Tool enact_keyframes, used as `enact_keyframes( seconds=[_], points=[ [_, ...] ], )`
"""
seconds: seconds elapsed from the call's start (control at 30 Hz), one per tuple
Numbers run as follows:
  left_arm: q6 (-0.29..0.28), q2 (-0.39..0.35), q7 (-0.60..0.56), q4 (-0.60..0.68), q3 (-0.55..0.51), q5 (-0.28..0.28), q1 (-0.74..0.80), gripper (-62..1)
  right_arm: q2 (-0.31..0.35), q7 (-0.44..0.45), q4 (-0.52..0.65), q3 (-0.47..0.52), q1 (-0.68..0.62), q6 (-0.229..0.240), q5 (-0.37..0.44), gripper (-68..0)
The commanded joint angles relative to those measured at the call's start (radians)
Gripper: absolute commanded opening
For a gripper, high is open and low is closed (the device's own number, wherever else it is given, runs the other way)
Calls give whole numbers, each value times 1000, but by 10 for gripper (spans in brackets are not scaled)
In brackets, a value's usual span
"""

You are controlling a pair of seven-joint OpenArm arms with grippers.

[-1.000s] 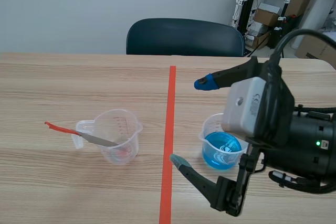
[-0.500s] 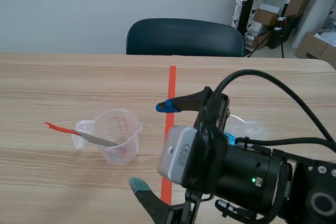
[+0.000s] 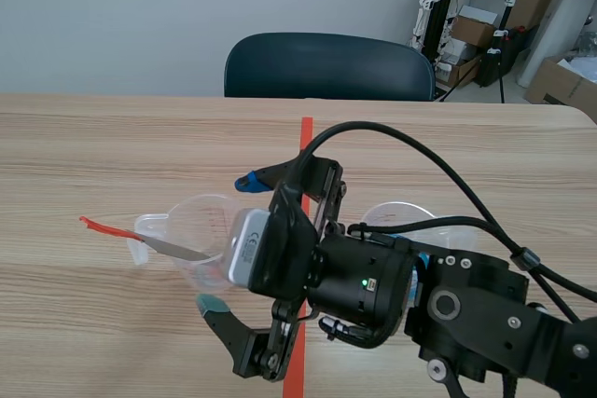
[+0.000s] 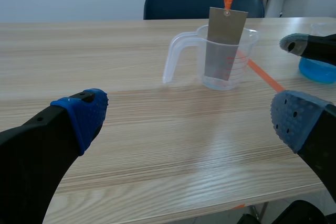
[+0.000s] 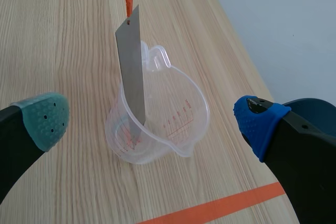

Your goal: Do the redox reaction experiment. lift the metal plate out of the left beaker

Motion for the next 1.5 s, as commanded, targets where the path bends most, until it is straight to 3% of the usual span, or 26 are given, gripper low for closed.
enact_keyframes(
  seconds=[0.0, 0.1, 0.37, 1.13, 1.3, 1.47],
  points=[
    [11, -3, -54, -13, 8, 18, -27, 14, -19, 16, -3, -14, 27, -7, 6, 4],
    [40, -3, -126, -102, 16, 52, -93, 14, -50, 25, -42, -46, 53, -7, 6, 4],
    [42, -11, -126, -212, 77, 53, -225, 14, -114, 45, -115, -97, 98, -7, 6, 4],
    [52, -34, -126, -214, 117, 53, -255, 14, -269, 52, -255, -105, 145, -7, 6, 4],
    [54, -42, -126, -182, 117, 104, -255, 14, -290, 43, -278, -105, 145, -7, 6, 4],
    [73, -46, -126, -173, 117, 105, -255, 14, -296, 37, -279, -105, 145, -7, 6, 4]
  ],
)
